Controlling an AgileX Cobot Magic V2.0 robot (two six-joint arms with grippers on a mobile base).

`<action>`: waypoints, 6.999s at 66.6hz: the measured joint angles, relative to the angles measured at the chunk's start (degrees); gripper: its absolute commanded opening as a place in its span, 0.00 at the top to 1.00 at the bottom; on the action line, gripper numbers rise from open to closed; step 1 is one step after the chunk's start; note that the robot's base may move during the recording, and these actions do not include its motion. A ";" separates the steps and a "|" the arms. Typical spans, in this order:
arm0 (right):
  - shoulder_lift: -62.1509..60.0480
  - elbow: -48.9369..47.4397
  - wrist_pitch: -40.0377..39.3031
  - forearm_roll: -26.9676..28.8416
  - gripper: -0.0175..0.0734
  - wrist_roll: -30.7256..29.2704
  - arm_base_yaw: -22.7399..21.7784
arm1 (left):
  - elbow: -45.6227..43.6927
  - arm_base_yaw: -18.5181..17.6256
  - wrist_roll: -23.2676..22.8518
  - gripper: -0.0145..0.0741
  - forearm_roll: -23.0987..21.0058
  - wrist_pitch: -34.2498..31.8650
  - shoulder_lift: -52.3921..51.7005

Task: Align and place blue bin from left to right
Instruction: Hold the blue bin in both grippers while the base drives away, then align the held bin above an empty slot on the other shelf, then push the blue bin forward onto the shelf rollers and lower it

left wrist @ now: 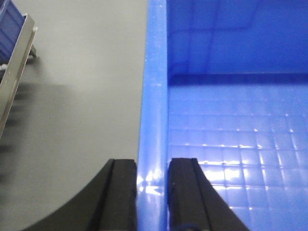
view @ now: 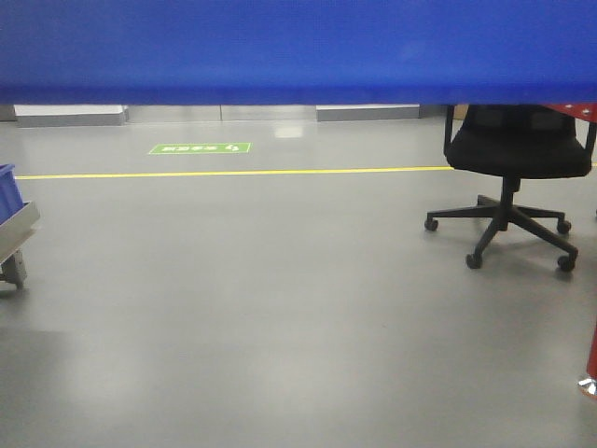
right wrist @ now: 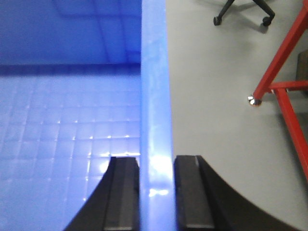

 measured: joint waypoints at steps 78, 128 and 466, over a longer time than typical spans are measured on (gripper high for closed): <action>0.00 0.00 0.00 -0.23 0.89 0.11 0.00 | 0.00 0.00 0.26 0.96 1.29 -2.06 0.00; -0.22 0.00 0.34 -0.88 0.89 0.32 0.00 | 0.00 0.00 0.36 0.96 1.95 -4.19 0.10; 5.25 -5.90 -0.41 2.46 0.88 0.79 -4.13 | -0.83 11.81 5.64 0.96 -17.86 -9.75 0.44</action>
